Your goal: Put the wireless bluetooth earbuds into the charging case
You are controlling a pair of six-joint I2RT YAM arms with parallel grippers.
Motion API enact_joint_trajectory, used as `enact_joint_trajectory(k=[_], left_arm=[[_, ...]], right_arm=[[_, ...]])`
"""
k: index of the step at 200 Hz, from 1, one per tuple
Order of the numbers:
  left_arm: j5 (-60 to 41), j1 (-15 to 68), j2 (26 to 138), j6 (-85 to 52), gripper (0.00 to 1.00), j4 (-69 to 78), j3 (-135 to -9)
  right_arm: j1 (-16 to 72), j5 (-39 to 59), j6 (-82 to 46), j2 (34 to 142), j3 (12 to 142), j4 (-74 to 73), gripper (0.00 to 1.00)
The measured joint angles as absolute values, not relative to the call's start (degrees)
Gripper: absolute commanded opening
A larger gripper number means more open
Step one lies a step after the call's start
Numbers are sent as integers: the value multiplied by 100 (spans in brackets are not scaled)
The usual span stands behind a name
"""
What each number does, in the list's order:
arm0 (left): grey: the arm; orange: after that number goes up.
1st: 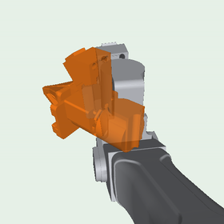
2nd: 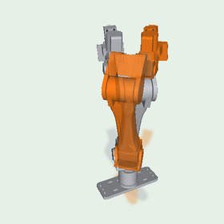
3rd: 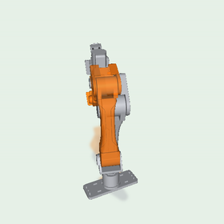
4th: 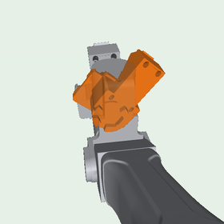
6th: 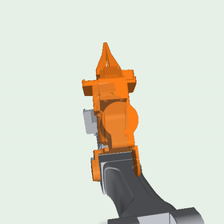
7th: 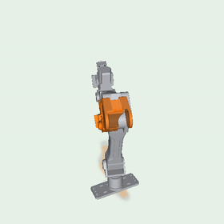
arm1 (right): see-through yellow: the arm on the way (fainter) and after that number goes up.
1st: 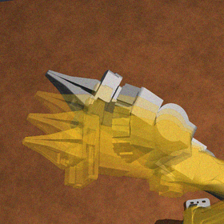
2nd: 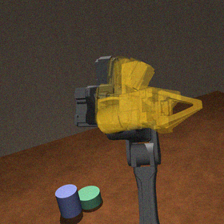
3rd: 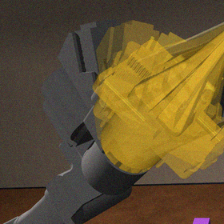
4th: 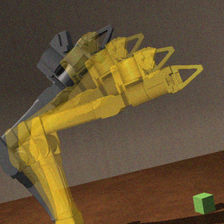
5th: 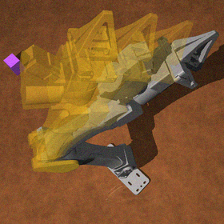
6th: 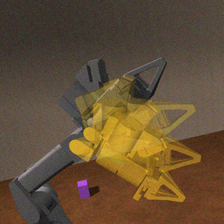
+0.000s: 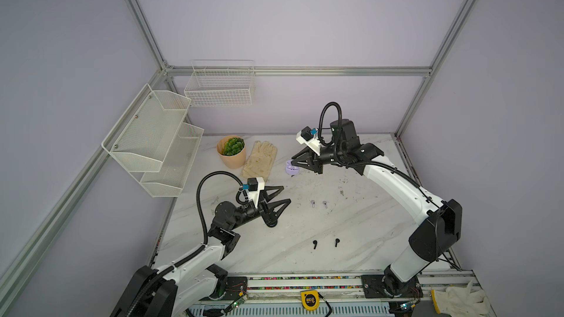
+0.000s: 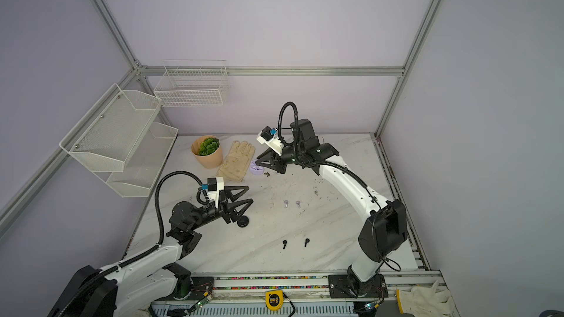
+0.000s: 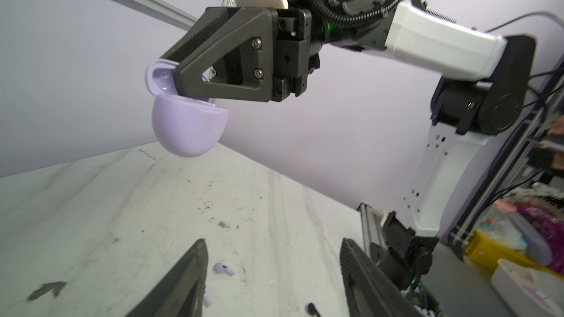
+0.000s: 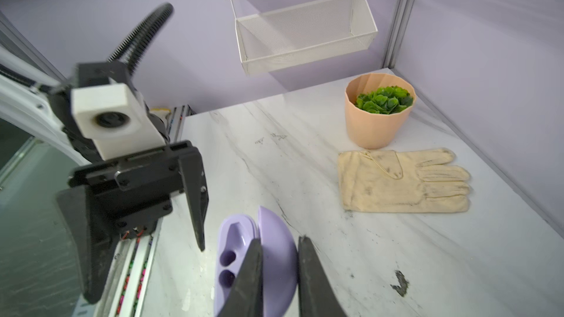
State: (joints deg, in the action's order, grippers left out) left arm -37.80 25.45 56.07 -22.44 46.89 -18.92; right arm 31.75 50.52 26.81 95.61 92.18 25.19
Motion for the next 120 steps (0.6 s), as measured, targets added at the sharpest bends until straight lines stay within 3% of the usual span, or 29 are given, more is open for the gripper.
enact_joint_trajectory(k=[37,120], left_arm=[[-3859,2198,5996,-773,65,2799,-2967],[-4908,1800,6978,-180,64,2512,-3457]], right_arm=[[3153,4967,3332,9719,9443,2906,11],[3153,5022,3857,9719,9452,3203,6]])
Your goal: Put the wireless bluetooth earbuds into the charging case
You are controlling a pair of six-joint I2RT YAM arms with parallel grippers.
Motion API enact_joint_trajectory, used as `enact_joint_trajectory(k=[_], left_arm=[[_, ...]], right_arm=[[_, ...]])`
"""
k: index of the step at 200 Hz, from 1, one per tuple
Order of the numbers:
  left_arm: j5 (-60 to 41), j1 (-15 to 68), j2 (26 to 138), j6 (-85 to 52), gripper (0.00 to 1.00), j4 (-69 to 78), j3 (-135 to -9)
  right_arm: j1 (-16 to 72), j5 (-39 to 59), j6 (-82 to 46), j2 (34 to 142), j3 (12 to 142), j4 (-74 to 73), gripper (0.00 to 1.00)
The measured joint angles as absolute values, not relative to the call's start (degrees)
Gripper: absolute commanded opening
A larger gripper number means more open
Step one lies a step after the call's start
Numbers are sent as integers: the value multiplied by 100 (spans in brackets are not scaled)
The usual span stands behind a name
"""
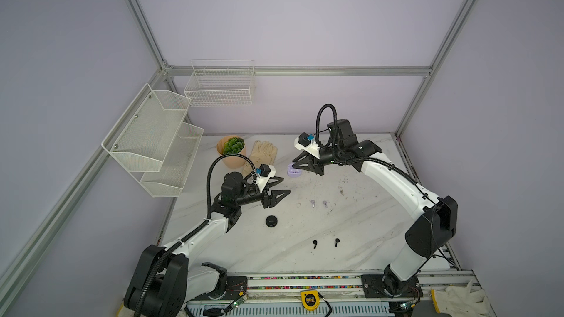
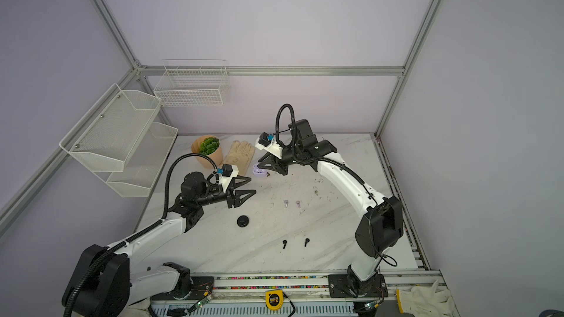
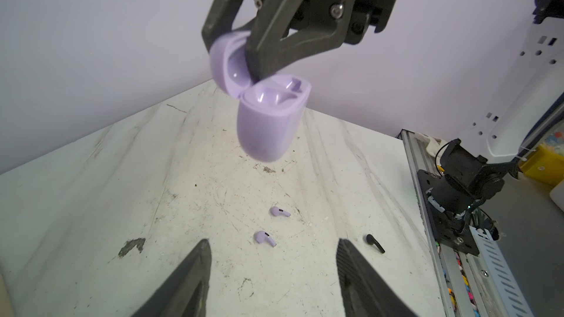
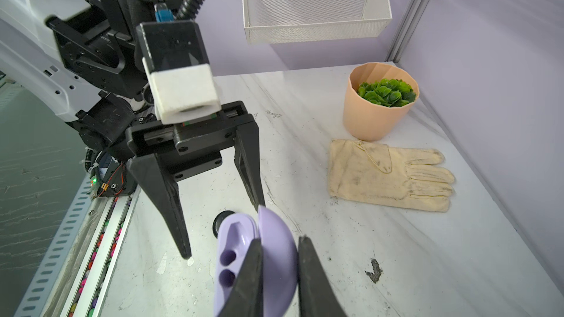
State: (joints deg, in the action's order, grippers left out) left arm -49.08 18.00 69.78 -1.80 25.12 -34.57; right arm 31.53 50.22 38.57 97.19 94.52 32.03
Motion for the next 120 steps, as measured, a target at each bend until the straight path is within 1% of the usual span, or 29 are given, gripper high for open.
enact_joint_trajectory(k=[85,120], left_arm=[[-5083,1800,7150,-185,60,3022,-3675],[-5096,1800,7247,-185,57,3159,-3747]], right_arm=[[3151,5188,3972,9719,9452,3288,3],[3155,5196,3975,9743,9498,3317,3]])
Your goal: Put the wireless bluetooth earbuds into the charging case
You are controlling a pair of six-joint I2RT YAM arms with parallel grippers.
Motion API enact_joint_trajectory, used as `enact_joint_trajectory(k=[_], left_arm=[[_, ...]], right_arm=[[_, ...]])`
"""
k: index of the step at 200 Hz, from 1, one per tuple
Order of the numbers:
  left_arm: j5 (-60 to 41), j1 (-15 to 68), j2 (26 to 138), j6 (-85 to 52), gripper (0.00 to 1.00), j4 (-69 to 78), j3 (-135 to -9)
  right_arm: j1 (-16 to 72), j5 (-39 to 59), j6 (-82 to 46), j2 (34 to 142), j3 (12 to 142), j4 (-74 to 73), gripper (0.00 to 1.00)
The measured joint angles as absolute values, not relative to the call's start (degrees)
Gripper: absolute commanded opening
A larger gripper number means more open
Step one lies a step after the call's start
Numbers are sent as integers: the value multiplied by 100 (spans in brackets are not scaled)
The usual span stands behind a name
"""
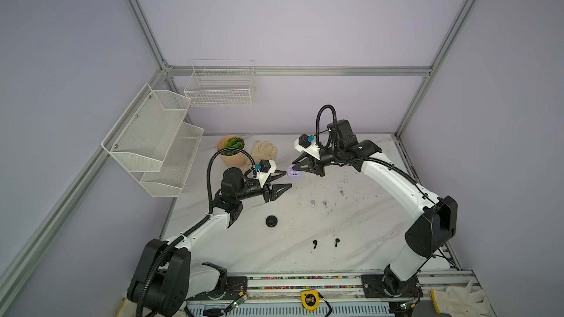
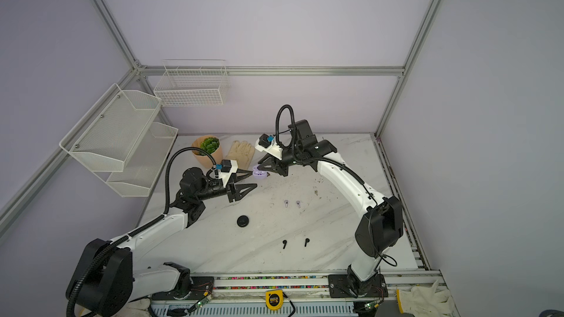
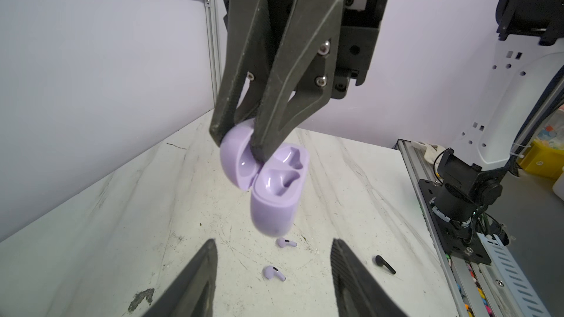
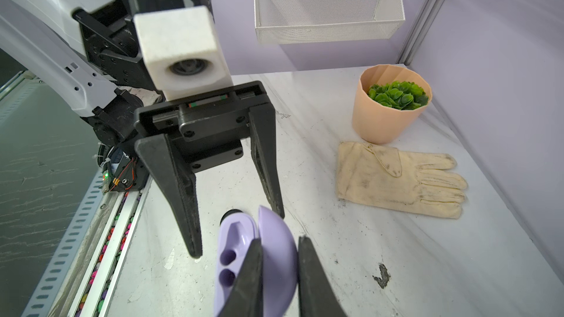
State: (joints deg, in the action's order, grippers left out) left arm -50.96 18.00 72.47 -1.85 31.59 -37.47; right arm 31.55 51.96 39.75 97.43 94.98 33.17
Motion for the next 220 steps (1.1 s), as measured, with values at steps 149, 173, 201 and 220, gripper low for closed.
enact_joint_trajectory(k=[149,173,201,220], left_arm=[[-5426,1800,7540,-410,46,3682,-3955],[-5426,1800,7540,-469,40,3726,-3955],[-5426,1800,7546,-515,37,3767,-3955],[-5426,1800,7572,-541,37,3828,-3955]], right_arm=[[3190,5229,3964,9870,9616,3328,0],[3197,5231,3948,9870,9616,3328,0],[3216,5231,3935,9870,9616,3328,0],[3221,5231,3929,9870,9616,3326,0]])
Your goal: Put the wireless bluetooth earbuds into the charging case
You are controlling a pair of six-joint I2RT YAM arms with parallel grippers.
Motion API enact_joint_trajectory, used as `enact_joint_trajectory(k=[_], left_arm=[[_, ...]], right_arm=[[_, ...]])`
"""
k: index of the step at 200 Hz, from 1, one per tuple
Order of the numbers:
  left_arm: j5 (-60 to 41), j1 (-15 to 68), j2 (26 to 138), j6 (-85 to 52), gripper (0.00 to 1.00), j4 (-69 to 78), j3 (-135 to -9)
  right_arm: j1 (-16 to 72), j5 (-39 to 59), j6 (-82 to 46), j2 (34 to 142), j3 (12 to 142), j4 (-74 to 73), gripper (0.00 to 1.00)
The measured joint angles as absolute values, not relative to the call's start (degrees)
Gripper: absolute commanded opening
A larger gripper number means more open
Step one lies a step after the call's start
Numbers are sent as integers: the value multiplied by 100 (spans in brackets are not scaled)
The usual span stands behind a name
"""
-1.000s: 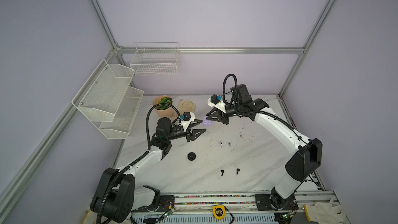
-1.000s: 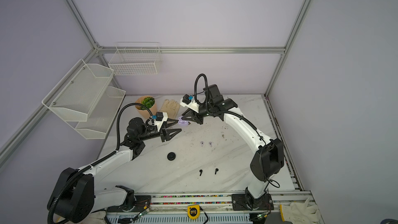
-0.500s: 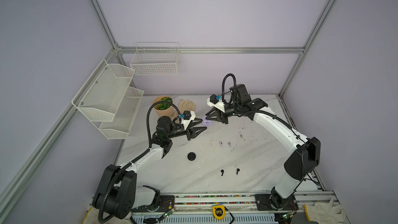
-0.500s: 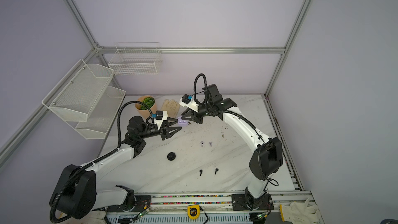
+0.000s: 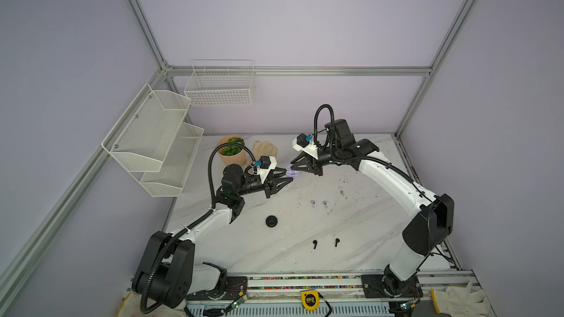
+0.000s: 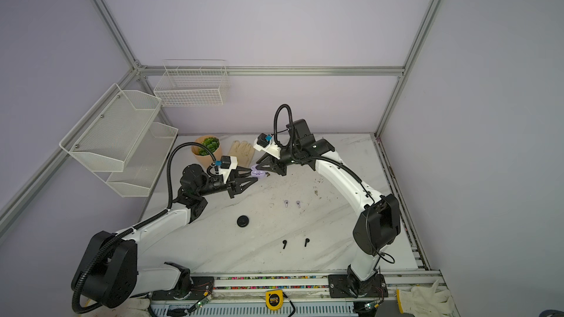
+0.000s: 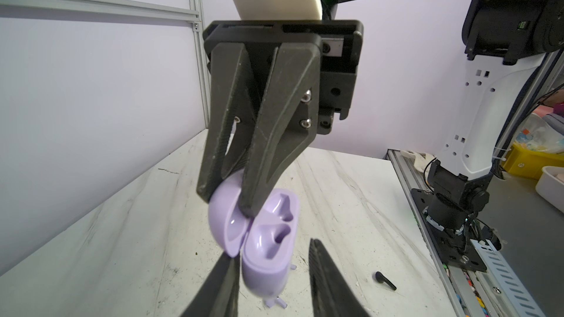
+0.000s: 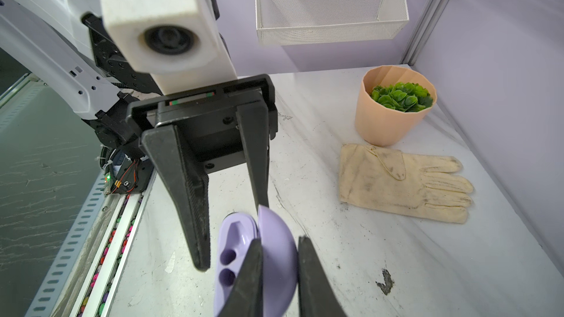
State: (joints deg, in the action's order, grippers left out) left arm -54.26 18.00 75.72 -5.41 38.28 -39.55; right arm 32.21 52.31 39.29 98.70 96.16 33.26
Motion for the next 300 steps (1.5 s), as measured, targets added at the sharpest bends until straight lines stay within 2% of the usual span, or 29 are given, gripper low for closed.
enact_joint_trajectory(k=[64,157,174,193,228,265,300], left_arm=[[-5428,1800,7703,-666,37,3933,-3955],[-5474,1800,7703,-703,21,3983,-3955],[-5494,1800,7703,-716,19,3992,-3955],[-5509,1800,7703,-744,15,4021,-3955],[-5463,1800,7684,-738,10,4012,-3955],[-5428,1800,7581,-744,7,3992,-3955],[-5363,1800,7314,-731,5,3809,-3953]], right_arm=[[3221,5229,3927,9870,9616,3323,0],[3221,5245,3922,9870,9616,3315,0],[3221,5264,3922,9870,9616,3312,10],[3221,5282,3889,9870,9616,3304,41],[3221,5162,3573,9747,9478,3022,63],[3221,4856,2606,8836,8713,2102,80],[3210,3682,666,7756,7970,1247,81]])
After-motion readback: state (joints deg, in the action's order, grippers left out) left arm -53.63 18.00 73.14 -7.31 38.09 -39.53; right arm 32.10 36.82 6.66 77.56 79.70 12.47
